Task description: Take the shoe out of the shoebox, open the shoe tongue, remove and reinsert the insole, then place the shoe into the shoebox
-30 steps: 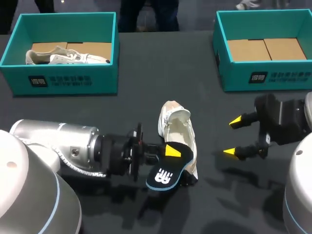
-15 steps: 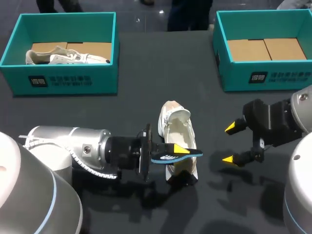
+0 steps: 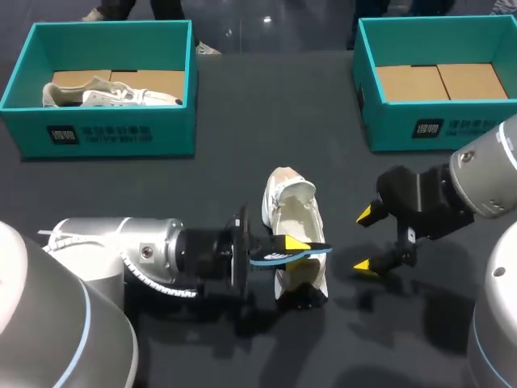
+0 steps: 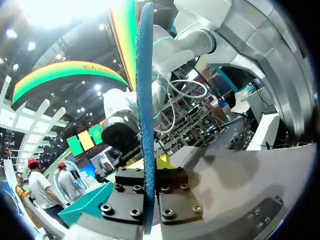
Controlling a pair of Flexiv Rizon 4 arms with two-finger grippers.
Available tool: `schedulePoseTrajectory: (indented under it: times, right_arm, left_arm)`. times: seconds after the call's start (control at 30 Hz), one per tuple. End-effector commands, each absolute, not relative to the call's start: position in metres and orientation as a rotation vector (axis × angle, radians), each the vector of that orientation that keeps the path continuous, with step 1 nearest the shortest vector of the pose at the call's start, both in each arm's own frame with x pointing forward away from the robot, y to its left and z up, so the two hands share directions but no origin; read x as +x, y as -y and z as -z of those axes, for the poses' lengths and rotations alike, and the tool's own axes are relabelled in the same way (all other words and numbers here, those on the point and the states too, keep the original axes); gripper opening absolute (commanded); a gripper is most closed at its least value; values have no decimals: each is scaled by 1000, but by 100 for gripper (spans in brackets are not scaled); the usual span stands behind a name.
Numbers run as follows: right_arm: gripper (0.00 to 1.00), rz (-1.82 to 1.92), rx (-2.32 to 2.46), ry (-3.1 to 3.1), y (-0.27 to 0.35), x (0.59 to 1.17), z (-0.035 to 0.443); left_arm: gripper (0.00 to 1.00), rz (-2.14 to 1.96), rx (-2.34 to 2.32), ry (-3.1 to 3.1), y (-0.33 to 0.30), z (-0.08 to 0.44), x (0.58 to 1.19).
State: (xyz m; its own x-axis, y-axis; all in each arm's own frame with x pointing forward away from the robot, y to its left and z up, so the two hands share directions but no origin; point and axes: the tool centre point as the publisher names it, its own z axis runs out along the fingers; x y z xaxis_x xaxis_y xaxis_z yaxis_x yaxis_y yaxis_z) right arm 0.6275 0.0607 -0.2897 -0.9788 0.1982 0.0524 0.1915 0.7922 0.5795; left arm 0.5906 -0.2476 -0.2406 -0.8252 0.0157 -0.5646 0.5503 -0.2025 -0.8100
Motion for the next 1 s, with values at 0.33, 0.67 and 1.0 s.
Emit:
schedulePoseTrajectory:
  times: [0.33, 0.67, 1.0]
  right_arm:
    - [100, -957, 271, -3023, -88, 652, 334]
    - [100, -879, 291, -3035, -99, 657, 350]
    - [100, -896, 292, -3020, -98, 654, 351]
  left_arm:
    - [0, 2045, 618, -1677, 226, 238, 590]
    - [0, 2020, 603, -1674, 218, 234, 594]
    - [0, 2022, 609, -1675, 217, 233, 594]
